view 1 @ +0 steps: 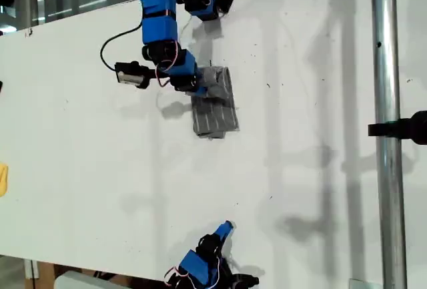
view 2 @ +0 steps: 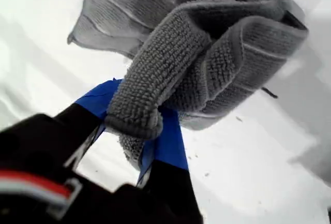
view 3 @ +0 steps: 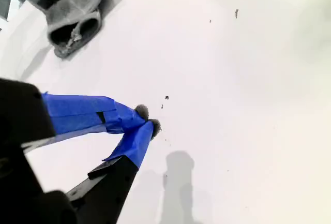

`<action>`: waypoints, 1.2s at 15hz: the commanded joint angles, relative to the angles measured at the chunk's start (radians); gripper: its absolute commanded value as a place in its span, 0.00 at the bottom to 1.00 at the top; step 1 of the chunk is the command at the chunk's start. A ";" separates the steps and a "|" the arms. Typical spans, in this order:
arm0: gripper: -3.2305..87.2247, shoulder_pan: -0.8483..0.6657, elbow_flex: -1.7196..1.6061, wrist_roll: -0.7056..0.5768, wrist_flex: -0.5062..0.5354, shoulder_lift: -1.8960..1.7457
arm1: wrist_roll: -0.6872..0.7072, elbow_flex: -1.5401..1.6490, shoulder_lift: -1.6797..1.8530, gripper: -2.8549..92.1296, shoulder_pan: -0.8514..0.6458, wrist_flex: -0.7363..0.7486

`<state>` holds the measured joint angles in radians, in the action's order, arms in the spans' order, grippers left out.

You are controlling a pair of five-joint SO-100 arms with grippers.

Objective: Grasp corners of a towel and fold twice.

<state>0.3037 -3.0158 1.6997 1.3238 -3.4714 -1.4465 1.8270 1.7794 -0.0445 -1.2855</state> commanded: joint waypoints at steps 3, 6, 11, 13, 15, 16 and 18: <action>0.01 -0.003 0.026 -0.011 -0.018 -0.009 | 0.061 -0.202 -0.195 0.03 -0.017 0.199; 0.01 -0.002 0.028 -0.014 -0.021 -0.009 | 0.061 -0.261 -0.244 0.17 -0.028 0.222; 0.01 0.000 0.025 -0.018 -0.035 -0.009 | 0.219 -0.285 -0.207 0.25 -0.048 0.500; 0.01 0.000 0.025 -0.021 -0.038 -0.009 | 0.222 -0.318 -0.201 0.17 -0.066 0.379; 0.01 -0.011 0.026 -0.035 -0.038 -0.009 | 0.453 -0.330 -0.156 0.56 -0.063 0.551; 0.01 -0.018 0.026 -0.044 -0.040 -0.009 | 0.563 -0.350 -0.150 0.58 -0.067 0.707; 0.01 -0.032 0.020 -0.060 -0.037 -0.009 | 0.589 -0.385 -0.169 0.58 -0.083 0.773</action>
<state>0.2899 -3.0158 1.6475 1.3070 -3.4714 -0.8928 1.5156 1.5478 -0.1120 -0.5706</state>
